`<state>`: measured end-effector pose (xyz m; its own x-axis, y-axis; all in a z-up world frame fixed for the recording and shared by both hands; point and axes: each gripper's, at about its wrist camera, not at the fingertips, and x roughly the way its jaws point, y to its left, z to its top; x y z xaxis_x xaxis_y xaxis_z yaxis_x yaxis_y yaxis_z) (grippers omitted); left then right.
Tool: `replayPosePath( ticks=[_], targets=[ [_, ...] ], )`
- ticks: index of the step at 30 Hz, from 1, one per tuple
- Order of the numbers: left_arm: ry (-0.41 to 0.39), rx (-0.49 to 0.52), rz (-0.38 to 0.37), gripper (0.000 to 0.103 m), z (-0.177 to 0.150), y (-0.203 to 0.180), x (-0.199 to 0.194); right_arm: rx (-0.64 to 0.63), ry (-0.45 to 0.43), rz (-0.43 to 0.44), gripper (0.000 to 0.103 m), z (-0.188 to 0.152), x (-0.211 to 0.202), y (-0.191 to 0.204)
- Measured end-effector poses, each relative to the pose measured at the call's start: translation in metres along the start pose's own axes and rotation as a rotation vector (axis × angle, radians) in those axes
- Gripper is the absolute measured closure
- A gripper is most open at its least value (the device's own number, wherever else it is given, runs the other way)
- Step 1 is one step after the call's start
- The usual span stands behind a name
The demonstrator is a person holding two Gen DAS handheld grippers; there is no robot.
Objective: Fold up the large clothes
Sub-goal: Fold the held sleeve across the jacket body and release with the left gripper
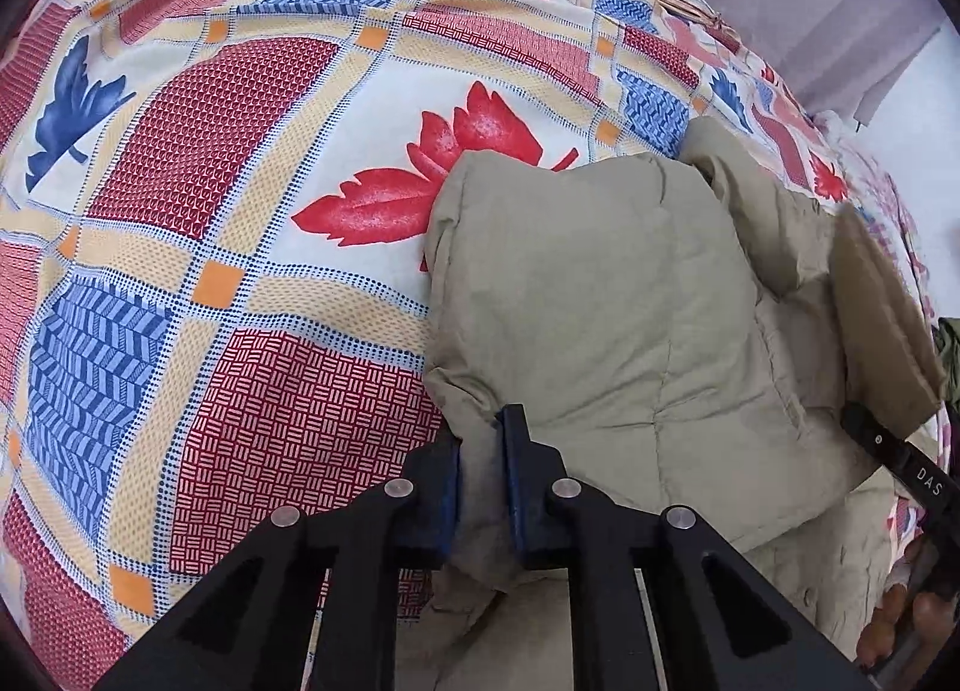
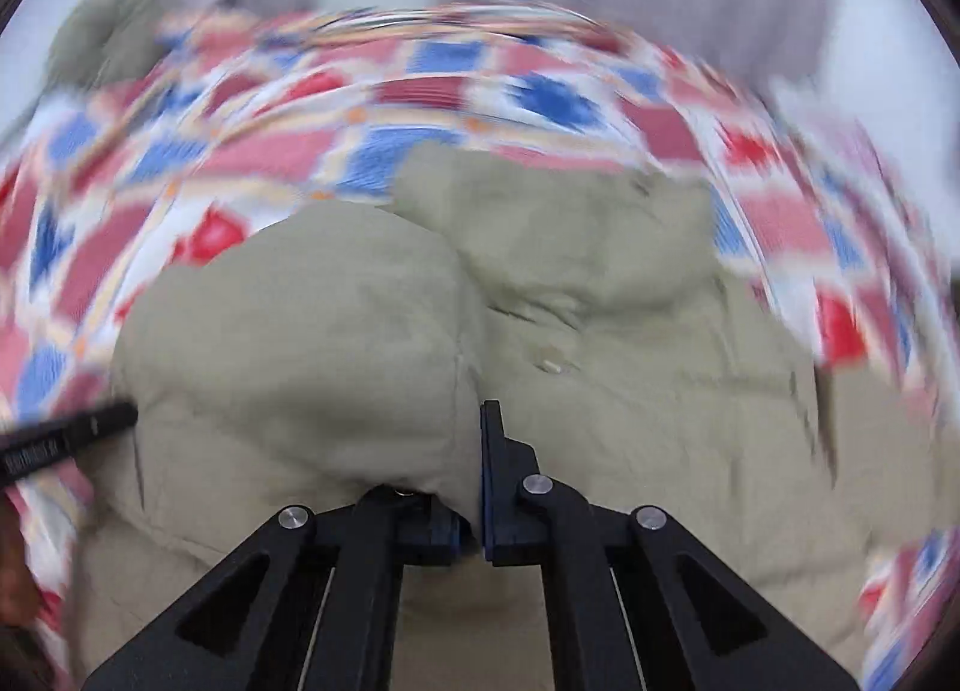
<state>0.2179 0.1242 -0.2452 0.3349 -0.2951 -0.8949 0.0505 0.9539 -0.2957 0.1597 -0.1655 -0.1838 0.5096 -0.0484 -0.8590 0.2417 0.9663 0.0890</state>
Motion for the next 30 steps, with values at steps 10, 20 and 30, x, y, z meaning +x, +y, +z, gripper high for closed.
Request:
replayPosePath(
  ticks=[10, 20, 30],
  targets=[
    [-0.004, 0.02, 0.09, 0.087, -0.002, -0.005, -0.009, 0.569, 0.179, 0.212, 0.082, -0.041, 0.026, -0.114],
    [-0.083, 0.083, 0.084, 0.087, -0.003, -0.012, -0.055, 0.437, 0.033, 0.148, 0.077, -0.018, -0.035, -0.126],
    [-0.033, 0.163, 0.22, 0.087, -0.03, -0.038, -0.005, 0.369, 0.149, 0.168, 0.078, -0.033, 0.01, -0.12]
  ],
)
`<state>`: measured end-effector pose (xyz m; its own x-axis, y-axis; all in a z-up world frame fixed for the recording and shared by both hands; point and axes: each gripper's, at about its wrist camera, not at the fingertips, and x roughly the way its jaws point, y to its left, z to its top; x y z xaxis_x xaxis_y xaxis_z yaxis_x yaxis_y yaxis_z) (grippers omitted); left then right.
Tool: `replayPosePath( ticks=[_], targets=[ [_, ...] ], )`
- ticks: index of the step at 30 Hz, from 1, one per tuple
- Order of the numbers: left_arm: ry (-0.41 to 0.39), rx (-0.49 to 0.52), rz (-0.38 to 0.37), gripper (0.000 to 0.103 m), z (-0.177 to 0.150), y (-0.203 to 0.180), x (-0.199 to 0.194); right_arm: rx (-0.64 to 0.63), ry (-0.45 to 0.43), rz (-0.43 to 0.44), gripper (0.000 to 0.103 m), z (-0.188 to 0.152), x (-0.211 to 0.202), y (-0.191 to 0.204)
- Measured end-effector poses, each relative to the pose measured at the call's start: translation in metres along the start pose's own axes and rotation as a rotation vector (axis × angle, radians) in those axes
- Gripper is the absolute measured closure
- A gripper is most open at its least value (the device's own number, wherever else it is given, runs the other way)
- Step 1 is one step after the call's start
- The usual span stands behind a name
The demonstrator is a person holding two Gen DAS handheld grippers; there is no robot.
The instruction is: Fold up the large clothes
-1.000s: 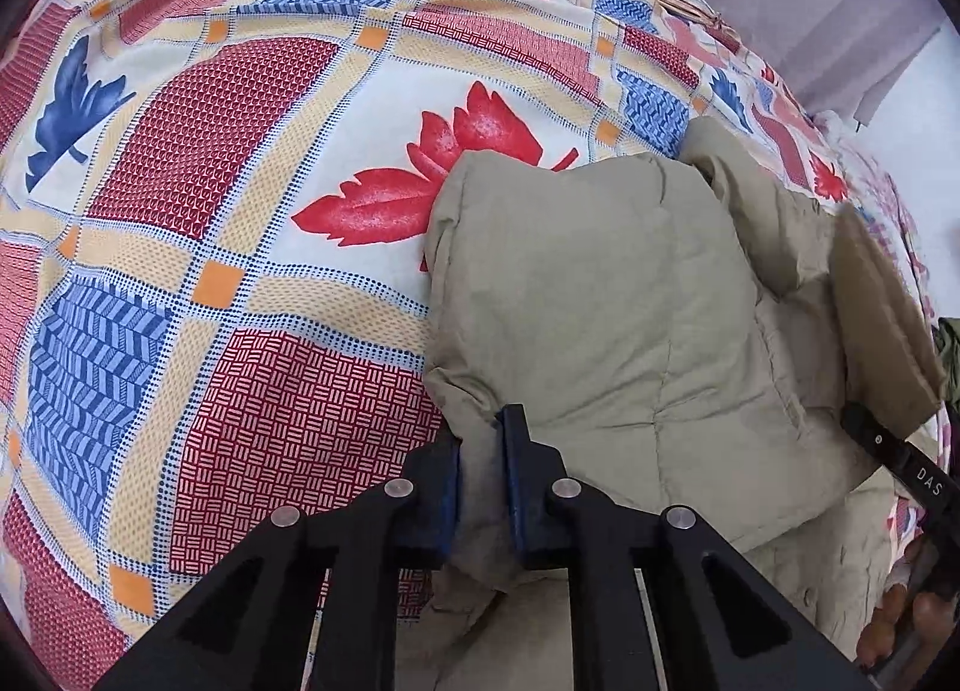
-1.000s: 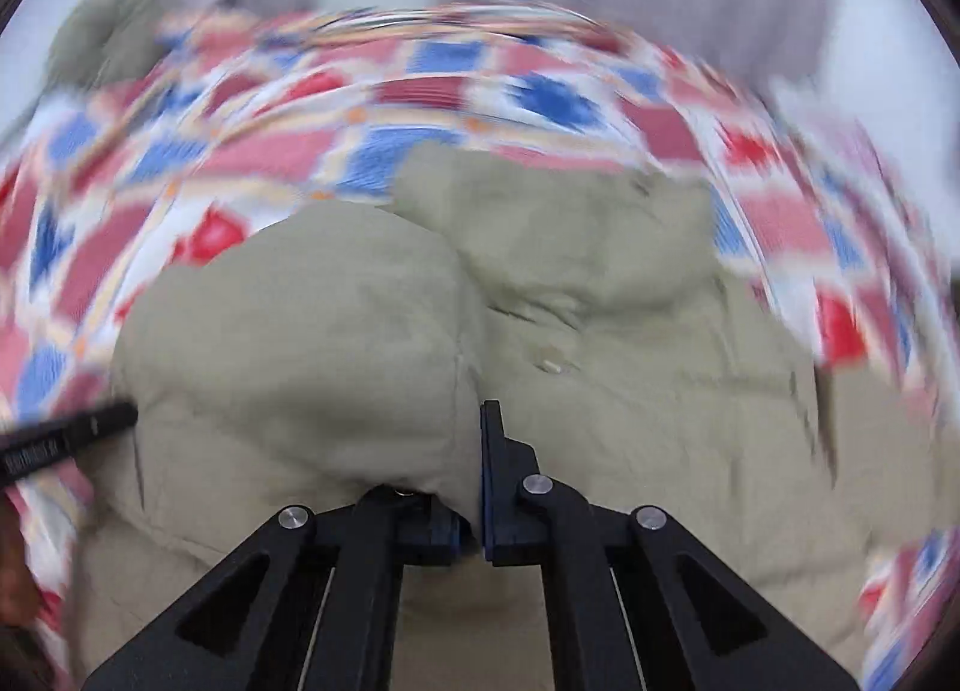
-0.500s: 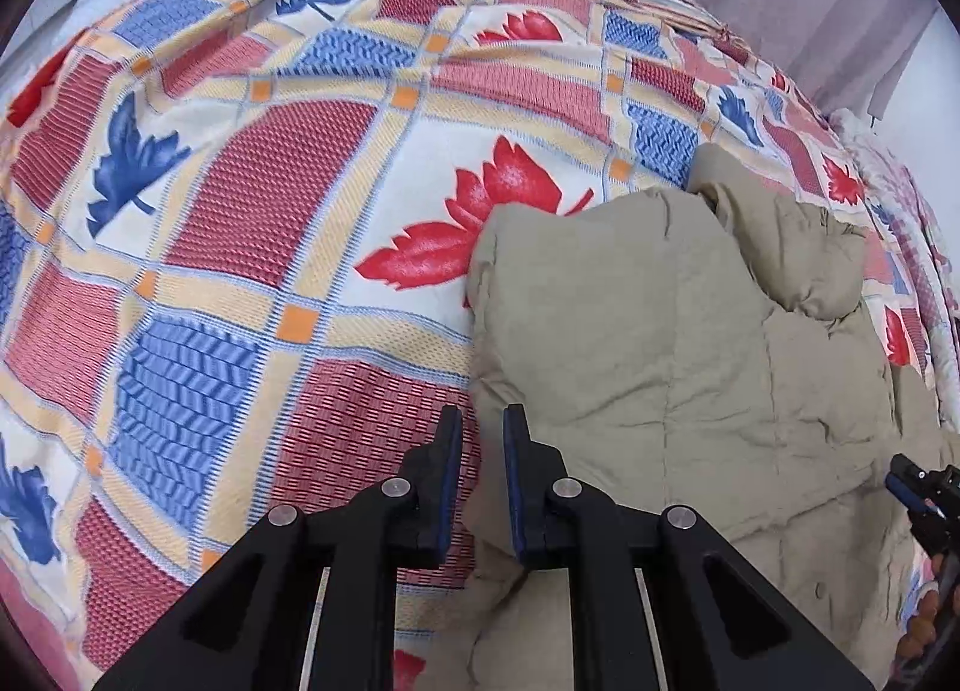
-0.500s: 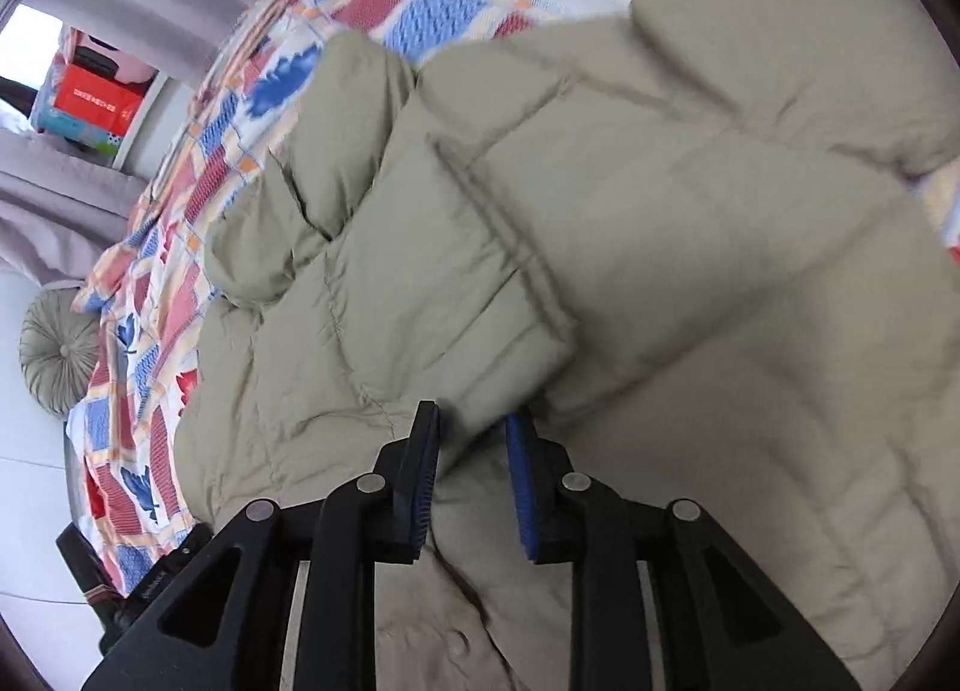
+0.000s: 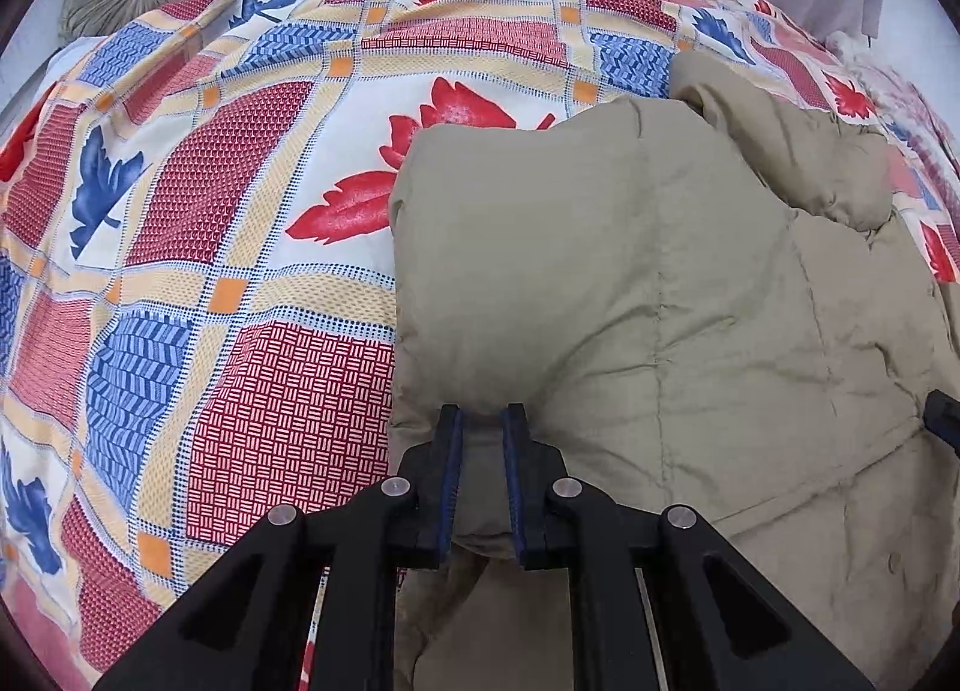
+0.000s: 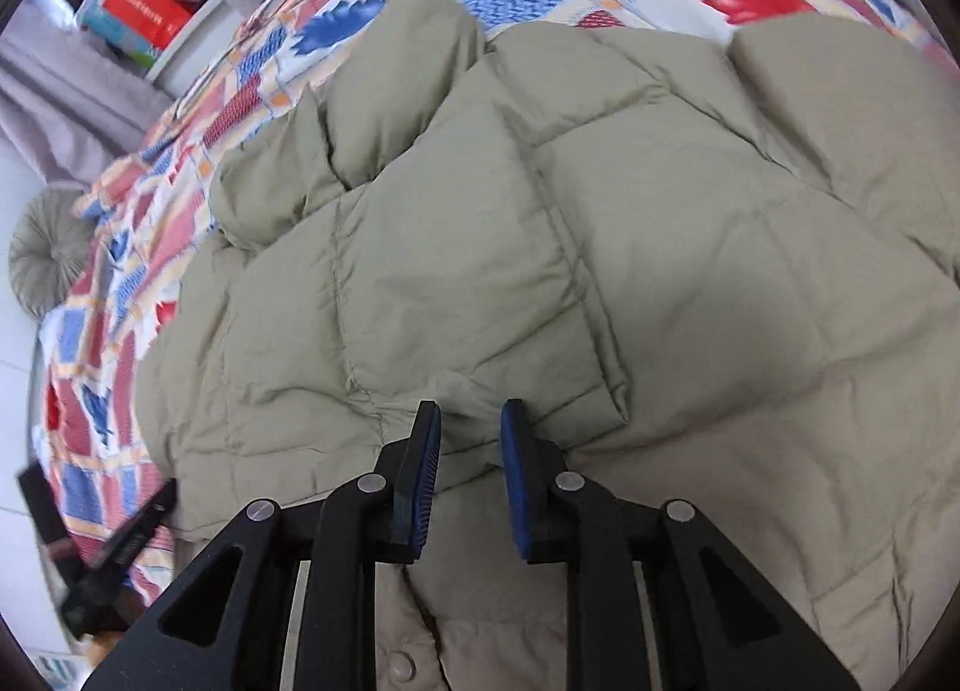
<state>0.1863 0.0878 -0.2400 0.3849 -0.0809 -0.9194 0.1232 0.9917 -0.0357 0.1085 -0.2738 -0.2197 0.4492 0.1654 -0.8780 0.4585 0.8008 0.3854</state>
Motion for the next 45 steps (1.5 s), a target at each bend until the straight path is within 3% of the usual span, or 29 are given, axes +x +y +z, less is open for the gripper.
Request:
replayPosePath(
  ticks=[3, 6, 9, 11, 13, 16, 17, 18, 19, 20, 22, 28, 29, 31, 36, 45],
  targets=[
    [0.016, -0.011, 0.009, 0.087, 0.002, 0.0, -0.011, 0.057, 0.007, 0.048, 0.075, 0.0, -0.016, -0.02],
    [0.018, -0.004, 0.013, 0.087, 0.001, -0.007, -0.027, 0.132, 0.041, 0.131, 0.056, -0.007, -0.03, -0.042],
    [0.018, 0.023, 0.001, 0.087, -0.007, -0.019, -0.044, 0.14, 0.055, 0.155, 0.053, -0.017, -0.045, -0.051],
    [0.034, 0.045, -0.027, 0.087, -0.015, -0.03, -0.052, 0.141, 0.066, 0.171, 0.049, -0.026, -0.055, -0.056],
    [0.063, 0.053, -0.069, 0.087, -0.025, -0.044, -0.056, 0.145, 0.072, 0.179, 0.039, -0.035, -0.063, -0.062],
    [0.083, 0.058, -0.114, 0.086, -0.039, -0.066, -0.064, 0.151, 0.082, 0.188, 0.039, -0.047, -0.074, -0.072],
    [0.089, 0.065, -0.123, 0.079, -0.044, -0.075, -0.067, 0.154, 0.085, 0.185, 0.039, -0.051, -0.078, -0.076],
    [0.096, 0.067, -0.13, 0.028, -0.048, -0.081, -0.069, 0.158, 0.085, 0.187, 0.039, -0.053, -0.082, -0.08],
    [0.094, 0.063, -0.128, 0.003, -0.053, -0.089, -0.072, 0.162, 0.085, 0.19, 0.039, -0.055, -0.087, -0.086],
    [0.071, 0.061, -0.131, 0.001, -0.054, -0.097, -0.076, 0.166, 0.085, 0.191, 0.039, -0.057, -0.091, -0.091],
    [0.088, 0.102, -0.145, 0.001, -0.054, -0.116, -0.078, 0.175, 0.078, 0.193, 0.039, -0.058, -0.101, -0.102],
    [0.054, 0.158, -0.089, 0.001, -0.049, -0.168, -0.087, 0.222, 0.034, 0.192, 0.037, -0.056, -0.13, -0.144],
    [0.051, 0.16, -0.091, 0.001, -0.048, -0.174, -0.087, 0.228, 0.024, 0.192, 0.036, -0.056, -0.135, -0.152],
    [0.058, 0.156, -0.108, 0.001, -0.051, -0.189, -0.087, 0.245, -0.004, 0.195, 0.02, -0.053, -0.147, -0.17],
    [0.093, 0.205, -0.164, 0.001, -0.071, -0.235, -0.095, 0.323, -0.052, 0.191, 0.014, -0.043, -0.166, -0.222],
    [0.108, 0.245, -0.193, 0.001, -0.082, -0.309, -0.101, 0.486, -0.08, 0.226, 0.013, -0.006, -0.171, -0.314]
  ],
)
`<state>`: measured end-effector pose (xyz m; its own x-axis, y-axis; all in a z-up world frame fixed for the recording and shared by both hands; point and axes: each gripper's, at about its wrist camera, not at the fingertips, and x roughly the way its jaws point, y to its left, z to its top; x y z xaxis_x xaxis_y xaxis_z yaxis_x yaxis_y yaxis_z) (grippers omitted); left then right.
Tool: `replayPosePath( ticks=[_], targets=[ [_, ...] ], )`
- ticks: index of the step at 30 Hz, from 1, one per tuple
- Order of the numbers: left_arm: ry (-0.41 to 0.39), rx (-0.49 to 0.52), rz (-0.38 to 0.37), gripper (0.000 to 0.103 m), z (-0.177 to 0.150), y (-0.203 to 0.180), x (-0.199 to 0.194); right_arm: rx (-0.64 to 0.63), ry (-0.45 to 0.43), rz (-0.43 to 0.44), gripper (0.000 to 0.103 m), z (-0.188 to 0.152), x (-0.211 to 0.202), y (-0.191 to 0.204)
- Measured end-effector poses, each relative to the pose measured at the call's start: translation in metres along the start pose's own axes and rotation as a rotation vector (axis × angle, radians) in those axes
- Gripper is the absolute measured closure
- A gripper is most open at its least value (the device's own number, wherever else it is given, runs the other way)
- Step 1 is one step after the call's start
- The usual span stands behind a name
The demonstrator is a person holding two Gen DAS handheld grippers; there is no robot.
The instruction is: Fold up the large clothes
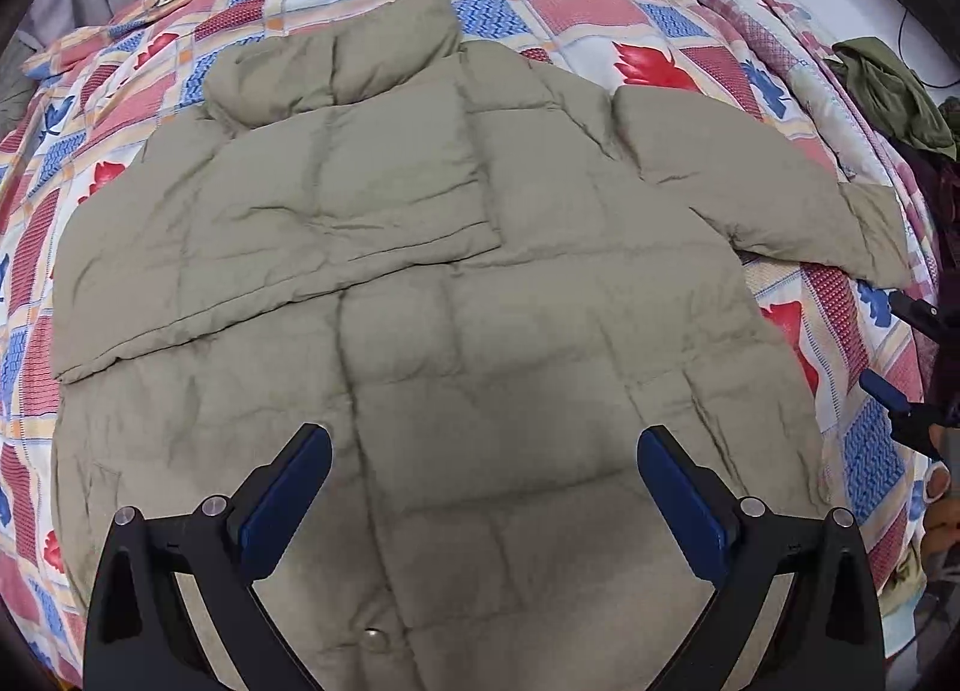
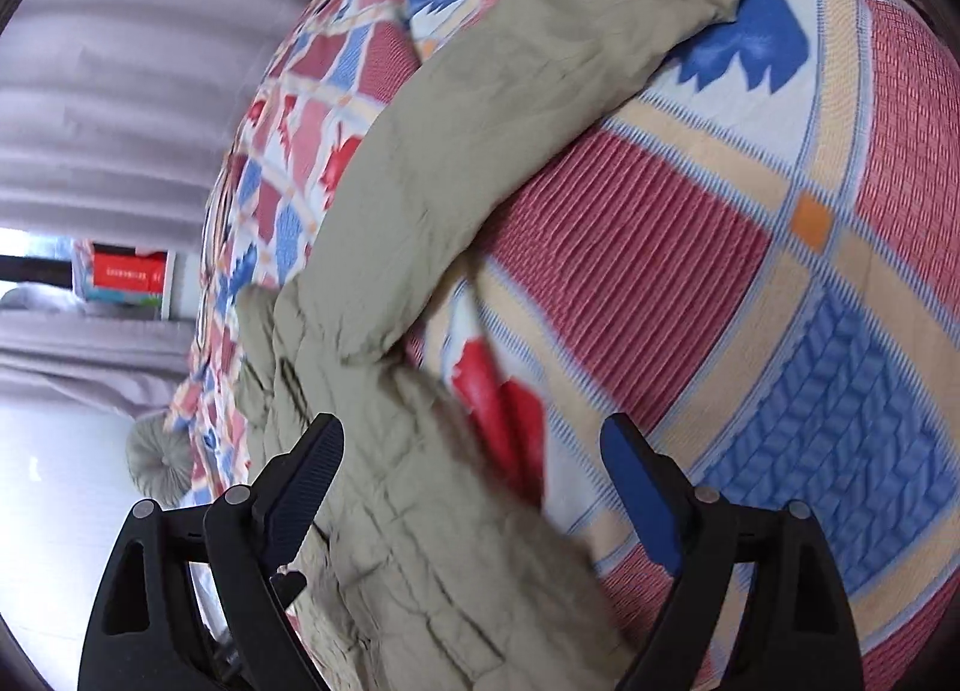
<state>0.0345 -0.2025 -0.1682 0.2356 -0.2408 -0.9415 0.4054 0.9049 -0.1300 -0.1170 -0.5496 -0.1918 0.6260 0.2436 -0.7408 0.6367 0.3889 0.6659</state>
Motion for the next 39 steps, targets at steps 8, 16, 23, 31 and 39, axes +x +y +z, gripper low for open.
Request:
replayPosePath(
  ticks=[8, 16, 23, 31, 39],
  targets=[
    [0.009, -0.01, -0.008, 0.001, 0.012, -0.034, 0.011, 0.085, -0.096, 0.001, 0.013, 0.061, 0.0, -0.029],
    [0.02, -0.043, 0.027, 0.001, 0.018, -0.032, 0.017, 0.313, -0.163, 0.125, 0.013, 0.116, 0.016, -0.065],
    [0.022, -0.075, 0.051, 0.001, 0.022, -0.02, 0.019, 0.453, -0.179, 0.262, 0.014, 0.155, 0.031, -0.076],
    [-0.014, -0.109, 0.048, 0.001, 0.033, -0.003, 0.009, 0.409, -0.137, 0.252, 0.096, 0.165, 0.034, -0.053],
    [-0.064, -0.147, 0.075, 0.001, 0.048, 0.036, -0.003, 0.053, -0.153, 0.235, 0.097, 0.154, 0.02, 0.06]
  ],
)
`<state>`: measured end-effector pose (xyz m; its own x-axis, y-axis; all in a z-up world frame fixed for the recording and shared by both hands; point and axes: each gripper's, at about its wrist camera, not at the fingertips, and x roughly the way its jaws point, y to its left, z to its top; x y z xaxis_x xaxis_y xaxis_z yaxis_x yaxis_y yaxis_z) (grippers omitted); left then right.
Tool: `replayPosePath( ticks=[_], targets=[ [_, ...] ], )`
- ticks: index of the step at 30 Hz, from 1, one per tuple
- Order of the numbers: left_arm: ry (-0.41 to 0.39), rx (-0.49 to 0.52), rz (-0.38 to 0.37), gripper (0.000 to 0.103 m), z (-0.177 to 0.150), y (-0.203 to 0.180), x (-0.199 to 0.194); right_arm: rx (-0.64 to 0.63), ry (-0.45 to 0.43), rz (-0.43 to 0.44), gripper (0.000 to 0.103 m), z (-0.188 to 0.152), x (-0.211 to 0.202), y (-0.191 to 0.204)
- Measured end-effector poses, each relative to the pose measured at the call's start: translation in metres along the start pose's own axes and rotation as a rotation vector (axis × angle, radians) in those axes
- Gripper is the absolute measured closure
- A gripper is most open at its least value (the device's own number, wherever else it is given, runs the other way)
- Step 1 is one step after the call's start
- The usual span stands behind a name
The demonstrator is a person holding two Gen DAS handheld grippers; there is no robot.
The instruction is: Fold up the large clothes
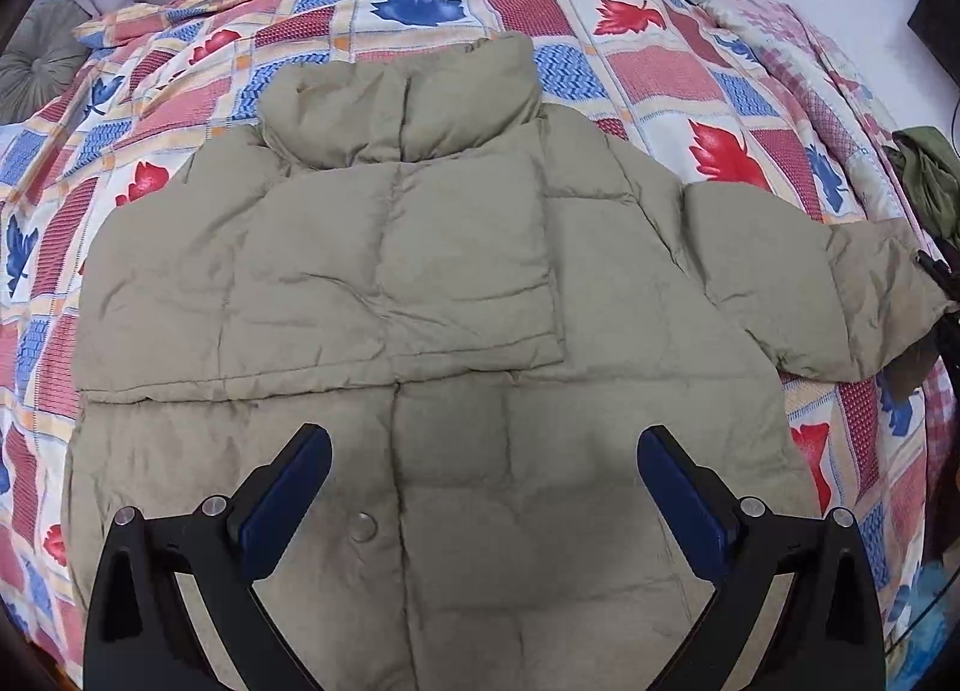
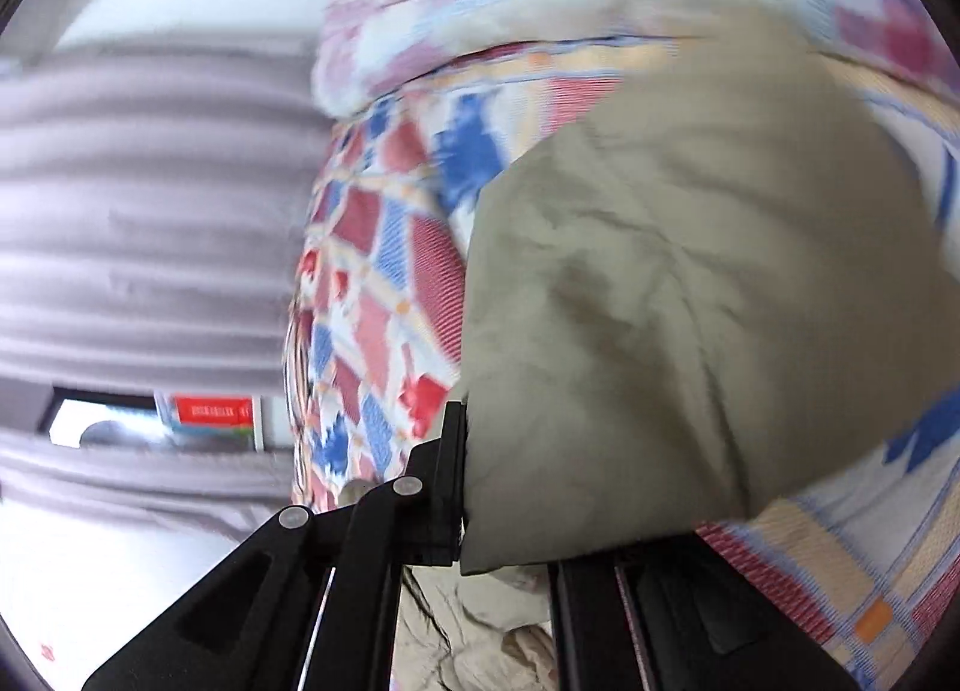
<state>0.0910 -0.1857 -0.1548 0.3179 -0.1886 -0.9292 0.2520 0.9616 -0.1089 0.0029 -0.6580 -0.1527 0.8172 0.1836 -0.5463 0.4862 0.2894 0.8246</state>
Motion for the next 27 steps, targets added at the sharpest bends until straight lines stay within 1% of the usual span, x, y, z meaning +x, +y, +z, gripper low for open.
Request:
replayPosePath(
  ticks=[3, 5, 7, 10, 12, 15, 17, 18, 21, 24, 25, 27],
  targets=[
    [-0.028, -0.008, 0.02, 0.001, 0.005, 0.02, -0.004, -0.12, 0.033, 0.022, 0.097, -0.025, 0.015, 0.045],
    [-0.037, -0.011, 0.029, 0.001, 0.007, 0.036, -0.005, -0.223, 0.063, 0.022, 0.096, -0.047, 0.029, 0.076],
    [-0.039, -0.025, 0.042, 0.001, 0.007, 0.055, -0.005, -0.355, 0.097, 0.016, 0.096, -0.077, 0.045, 0.108],
    [-0.048, -0.06, 0.057, 0.001, 0.006, 0.086, -0.006, -0.557, 0.17, 0.009, 0.096, -0.134, 0.077, 0.152],
    [-0.058, -0.093, 0.07, 0.001, 0.005, 0.108, -0.008, -0.665, 0.225, -0.002, 0.096, -0.175, 0.1, 0.171],
    [-0.056, -0.13, 0.09, 0.001, 0.0, 0.138, -0.01, -0.754, 0.309, -0.033, 0.096, -0.234, 0.138, 0.183],
    [-0.058, -0.136, 0.097, 0.001, -0.002, 0.154, -0.011, -0.769, 0.362, -0.064, 0.096, -0.262, 0.151, 0.174],
    [-0.06, -0.133, 0.105, 0.001, -0.003, 0.16, -0.011, -0.768, 0.403, -0.087, 0.096, -0.277, 0.165, 0.168],
    [-0.07, -0.13, 0.122, 0.001, -0.007, 0.177, -0.011, -0.753, 0.462, -0.177, 0.096, -0.304, 0.191, 0.149],
    [-0.059, -0.146, 0.113, 0.001, -0.011, 0.189, -0.007, -0.694, 0.502, -0.242, 0.096, -0.313, 0.209, 0.123],
    [-0.054, -0.152, 0.109, 0.001, -0.012, 0.191, -0.005, -0.673, 0.507, -0.255, 0.096, -0.314, 0.218, 0.12],
    [-0.049, -0.159, 0.099, 0.001, -0.012, 0.192, -0.001, -0.629, 0.512, -0.268, 0.096, -0.311, 0.218, 0.11]
  ],
)
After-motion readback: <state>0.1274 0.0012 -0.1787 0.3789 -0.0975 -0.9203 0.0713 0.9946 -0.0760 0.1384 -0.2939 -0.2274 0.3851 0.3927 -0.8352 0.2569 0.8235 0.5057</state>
